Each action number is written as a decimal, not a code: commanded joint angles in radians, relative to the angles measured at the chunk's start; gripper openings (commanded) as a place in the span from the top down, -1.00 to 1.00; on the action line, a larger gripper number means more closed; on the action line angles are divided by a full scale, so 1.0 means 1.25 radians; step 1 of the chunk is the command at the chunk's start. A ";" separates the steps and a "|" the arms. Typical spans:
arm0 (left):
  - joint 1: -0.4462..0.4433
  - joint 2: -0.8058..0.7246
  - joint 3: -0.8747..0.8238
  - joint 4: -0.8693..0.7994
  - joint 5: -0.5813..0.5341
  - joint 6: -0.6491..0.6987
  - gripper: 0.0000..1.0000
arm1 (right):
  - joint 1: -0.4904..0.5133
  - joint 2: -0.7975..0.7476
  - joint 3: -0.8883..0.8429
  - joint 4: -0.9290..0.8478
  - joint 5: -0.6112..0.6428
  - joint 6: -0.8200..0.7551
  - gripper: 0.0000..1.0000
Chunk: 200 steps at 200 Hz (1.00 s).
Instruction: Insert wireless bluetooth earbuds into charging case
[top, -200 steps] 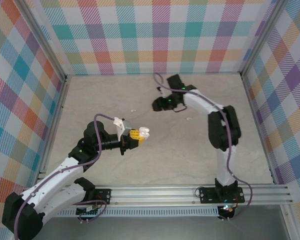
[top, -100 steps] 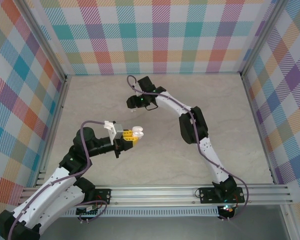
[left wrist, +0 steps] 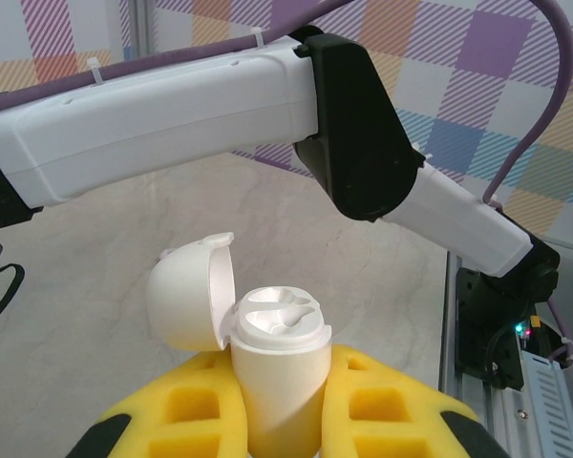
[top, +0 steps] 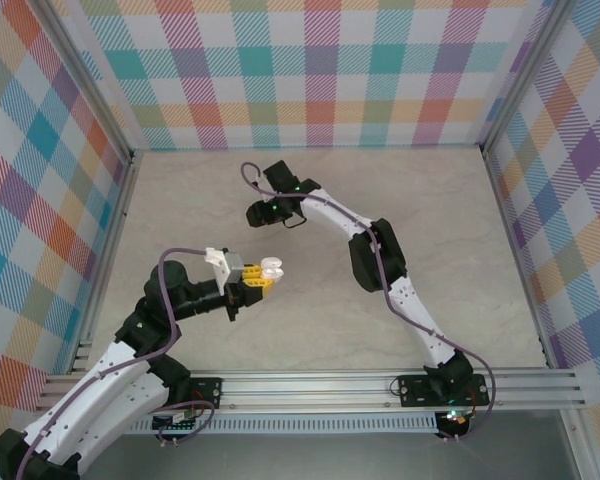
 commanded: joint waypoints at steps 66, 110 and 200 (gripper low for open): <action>-0.004 -0.049 -0.008 -0.025 -0.018 -0.002 1.00 | 0.016 -0.014 0.013 -0.178 0.086 -0.050 0.03; -0.004 -0.065 -0.009 -0.028 -0.023 -0.019 1.00 | 0.016 -0.148 -0.216 -0.100 0.120 -0.047 0.10; -0.004 -0.071 -0.005 -0.041 -0.040 -0.048 1.00 | 0.015 -0.283 -0.409 -0.006 0.146 -0.061 0.26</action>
